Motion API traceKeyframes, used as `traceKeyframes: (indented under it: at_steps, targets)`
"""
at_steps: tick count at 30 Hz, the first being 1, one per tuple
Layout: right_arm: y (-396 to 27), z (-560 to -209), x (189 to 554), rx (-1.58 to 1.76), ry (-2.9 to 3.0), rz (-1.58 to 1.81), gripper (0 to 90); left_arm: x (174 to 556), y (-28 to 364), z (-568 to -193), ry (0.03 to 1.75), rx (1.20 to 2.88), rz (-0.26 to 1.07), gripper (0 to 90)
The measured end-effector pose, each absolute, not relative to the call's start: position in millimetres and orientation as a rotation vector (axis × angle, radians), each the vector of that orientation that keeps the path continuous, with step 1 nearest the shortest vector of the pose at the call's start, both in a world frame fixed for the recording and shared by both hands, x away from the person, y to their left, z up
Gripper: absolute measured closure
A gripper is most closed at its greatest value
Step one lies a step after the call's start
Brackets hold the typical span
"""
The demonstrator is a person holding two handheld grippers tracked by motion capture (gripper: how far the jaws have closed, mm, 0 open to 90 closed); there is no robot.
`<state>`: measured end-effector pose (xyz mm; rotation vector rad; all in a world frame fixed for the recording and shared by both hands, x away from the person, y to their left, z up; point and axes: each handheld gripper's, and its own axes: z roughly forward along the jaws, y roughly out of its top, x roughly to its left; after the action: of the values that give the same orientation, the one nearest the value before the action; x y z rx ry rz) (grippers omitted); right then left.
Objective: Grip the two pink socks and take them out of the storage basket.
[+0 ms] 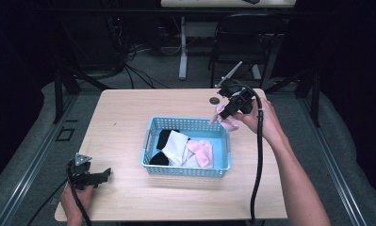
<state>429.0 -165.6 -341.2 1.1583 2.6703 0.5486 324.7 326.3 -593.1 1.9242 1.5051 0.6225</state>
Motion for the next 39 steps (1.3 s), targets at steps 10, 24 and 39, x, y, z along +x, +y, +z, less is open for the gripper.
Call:
traceKeyframes:
  at_steps: [10, 24, 39]
  targets:
    - [-203, -336, 429, 1.225, 2.604, 0.518, 85.7, 325, 326, -593, 1.503, 1.924, 0.621, 0.5]
    - [-261, -365, 429, 1.400, 2.496, 0.449, 85.4, 325, 326, -593, 1.503, 1.924, 0.621, 0.6]
    - [-287, -433, 448, 1.564, 2.496, 0.356, 85.3, 325, 326, -593, 1.503, 1.923, 0.621, 0.6]
